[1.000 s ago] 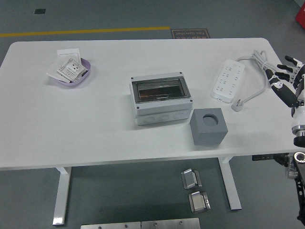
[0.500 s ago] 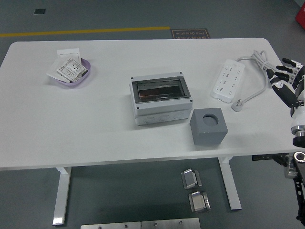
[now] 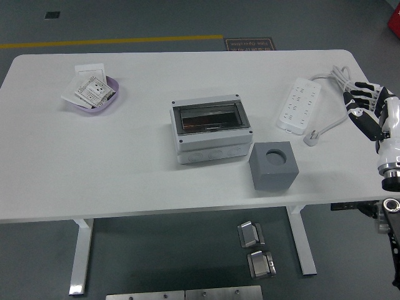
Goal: Pick up the cylinder from the cube,place it in the box,flap close box
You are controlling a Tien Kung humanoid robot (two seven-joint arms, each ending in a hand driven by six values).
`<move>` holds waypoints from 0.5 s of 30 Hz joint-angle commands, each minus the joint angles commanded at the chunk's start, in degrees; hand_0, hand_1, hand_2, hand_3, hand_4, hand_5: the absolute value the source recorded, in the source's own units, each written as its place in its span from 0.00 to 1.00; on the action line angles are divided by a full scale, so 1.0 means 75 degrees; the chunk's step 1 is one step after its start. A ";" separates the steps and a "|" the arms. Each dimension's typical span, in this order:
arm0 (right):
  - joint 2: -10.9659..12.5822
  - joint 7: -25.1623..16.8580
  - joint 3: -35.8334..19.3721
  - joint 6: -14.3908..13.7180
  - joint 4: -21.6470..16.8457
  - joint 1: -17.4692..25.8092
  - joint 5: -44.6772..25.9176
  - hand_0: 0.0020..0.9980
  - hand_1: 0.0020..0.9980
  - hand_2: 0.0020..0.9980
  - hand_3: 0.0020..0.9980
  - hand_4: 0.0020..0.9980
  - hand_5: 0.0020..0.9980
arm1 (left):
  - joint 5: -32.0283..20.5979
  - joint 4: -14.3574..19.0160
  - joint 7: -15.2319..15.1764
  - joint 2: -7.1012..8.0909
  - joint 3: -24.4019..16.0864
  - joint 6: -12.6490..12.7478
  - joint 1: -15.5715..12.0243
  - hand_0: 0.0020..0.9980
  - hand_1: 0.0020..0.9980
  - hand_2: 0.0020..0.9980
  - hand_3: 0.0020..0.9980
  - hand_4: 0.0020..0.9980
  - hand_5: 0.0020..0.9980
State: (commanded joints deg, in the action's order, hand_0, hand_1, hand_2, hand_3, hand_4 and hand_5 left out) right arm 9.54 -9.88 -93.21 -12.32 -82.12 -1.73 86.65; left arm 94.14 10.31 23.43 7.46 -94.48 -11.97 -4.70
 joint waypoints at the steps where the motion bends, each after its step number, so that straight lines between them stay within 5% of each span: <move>1: 0.0008 0.0019 -0.0002 0.0006 0.0001 0.0007 0.0010 0.70 0.76 0.80 0.80 0.81 0.42 | -0.0068 0.0000 0.0013 -0.0012 0.0014 -0.0047 -0.0008 0.71 0.76 0.87 0.92 0.89 0.37; 3: 0.0016 0.0032 -0.0014 -0.0004 -0.0001 0.0016 -0.0002 0.70 0.76 0.80 0.80 0.81 0.42 | -0.0136 0.0000 -0.0013 -0.0036 0.0053 -0.0059 -0.0019 0.71 0.76 0.87 0.92 0.89 0.37; 4: 0.0017 0.0033 -0.0025 -0.0016 -0.0004 0.0020 -0.0015 0.95 0.98 0.97 0.93 0.98 0.55 | -0.0170 0.0000 -0.0044 -0.0046 0.0103 -0.0035 -0.0019 0.92 1.00 1.00 1.00 1.00 0.47; 9: 0.0007 -0.0004 -0.0060 -0.0092 -0.0005 0.0024 -0.0103 0.95 0.98 0.97 0.93 0.98 0.55 | -0.0175 0.0000 -0.0198 -0.0068 0.0232 0.0131 -0.0002 0.92 1.00 1.00 1.00 1.00 0.47; 10: 0.0004 -0.0015 -0.0064 -0.0103 -0.0007 0.0024 -0.0119 1.00 0.96 0.97 0.95 1.00 0.68 | -0.0168 0.0000 -0.0215 -0.0066 0.0245 0.0149 0.0001 0.95 0.99 1.00 1.00 1.00 0.74; 15: 0.0001 -0.0078 -0.0048 -0.0152 -0.0002 0.0019 -0.0241 1.00 0.96 0.97 0.95 1.00 0.68 | -0.0125 0.0000 -0.0251 -0.0048 0.0290 0.0243 0.0011 0.95 0.99 1.00 1.00 1.00 0.74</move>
State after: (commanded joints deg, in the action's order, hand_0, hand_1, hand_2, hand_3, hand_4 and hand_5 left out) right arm 9.55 -10.46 -93.57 -13.46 -82.13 -1.59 84.84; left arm 93.20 10.31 21.55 7.10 -92.30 -10.14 -4.62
